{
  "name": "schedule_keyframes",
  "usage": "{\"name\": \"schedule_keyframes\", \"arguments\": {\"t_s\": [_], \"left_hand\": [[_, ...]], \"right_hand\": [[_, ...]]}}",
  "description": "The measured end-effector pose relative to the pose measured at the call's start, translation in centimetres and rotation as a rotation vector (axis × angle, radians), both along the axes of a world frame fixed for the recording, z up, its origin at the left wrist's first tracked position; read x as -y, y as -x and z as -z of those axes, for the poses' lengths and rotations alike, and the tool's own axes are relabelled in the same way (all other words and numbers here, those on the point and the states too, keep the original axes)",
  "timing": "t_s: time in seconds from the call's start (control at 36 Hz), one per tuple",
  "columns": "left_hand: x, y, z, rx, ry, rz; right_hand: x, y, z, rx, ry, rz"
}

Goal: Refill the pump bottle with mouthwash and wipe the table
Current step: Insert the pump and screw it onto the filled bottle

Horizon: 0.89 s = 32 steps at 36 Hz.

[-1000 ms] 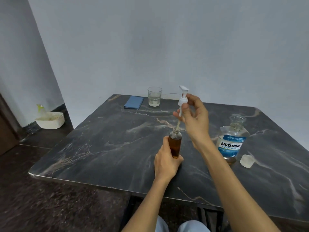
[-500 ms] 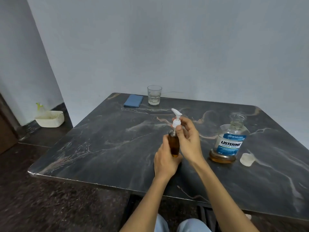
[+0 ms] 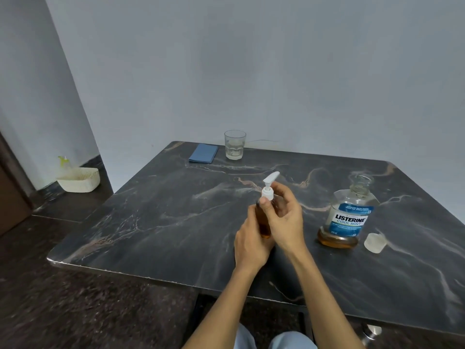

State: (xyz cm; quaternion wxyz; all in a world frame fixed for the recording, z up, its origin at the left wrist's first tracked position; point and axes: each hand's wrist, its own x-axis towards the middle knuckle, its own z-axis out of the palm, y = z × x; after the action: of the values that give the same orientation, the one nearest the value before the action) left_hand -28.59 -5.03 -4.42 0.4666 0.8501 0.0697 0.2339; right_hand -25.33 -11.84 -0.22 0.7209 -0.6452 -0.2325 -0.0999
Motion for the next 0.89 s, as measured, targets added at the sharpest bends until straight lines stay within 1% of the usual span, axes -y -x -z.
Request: {"name": "schedule_keyframes", "arguments": {"t_s": [0.19,0.33,0.39,0.47,0.64,0.69,0.83,0.89], "left_hand": [[-0.1,-0.2,0.0,-0.02,0.008,0.003],[-0.1,-0.5,0.4,-0.026,-0.018,-0.013],[-0.2,-0.6,0.5,-0.036,-0.021,-0.013],[-0.2,-0.7,0.6,-0.046,-0.019,-0.015],[-0.3,-0.8,0.6,-0.056,-0.014,-0.011],[-0.3,-0.9,0.7,-0.057,-0.015,-0.013],[-0.3,-0.8,0.6,-0.077,-0.013,-0.002],[-0.3,-0.8,0.6,-0.089,-0.007,0.001]], "right_hand": [[0.4,-0.3,-0.1,-0.101,-0.002,-0.018],[0.6,-0.4,-0.5,-0.083,0.005,-0.087],[0.7,-0.5,-0.4,-0.096,0.021,-0.075],[0.8,-0.6,-0.4,-0.067,0.03,-0.06],[0.7,-0.8,-0.4,-0.066,-0.013,0.019],[0.7,-0.9,-0.5,-0.083,-0.018,-0.005],[1.3,-1.6,-0.8,-0.115,0.061,-0.136],[1.4,-1.5,-1.0,-0.108,0.099,-0.134]]}}
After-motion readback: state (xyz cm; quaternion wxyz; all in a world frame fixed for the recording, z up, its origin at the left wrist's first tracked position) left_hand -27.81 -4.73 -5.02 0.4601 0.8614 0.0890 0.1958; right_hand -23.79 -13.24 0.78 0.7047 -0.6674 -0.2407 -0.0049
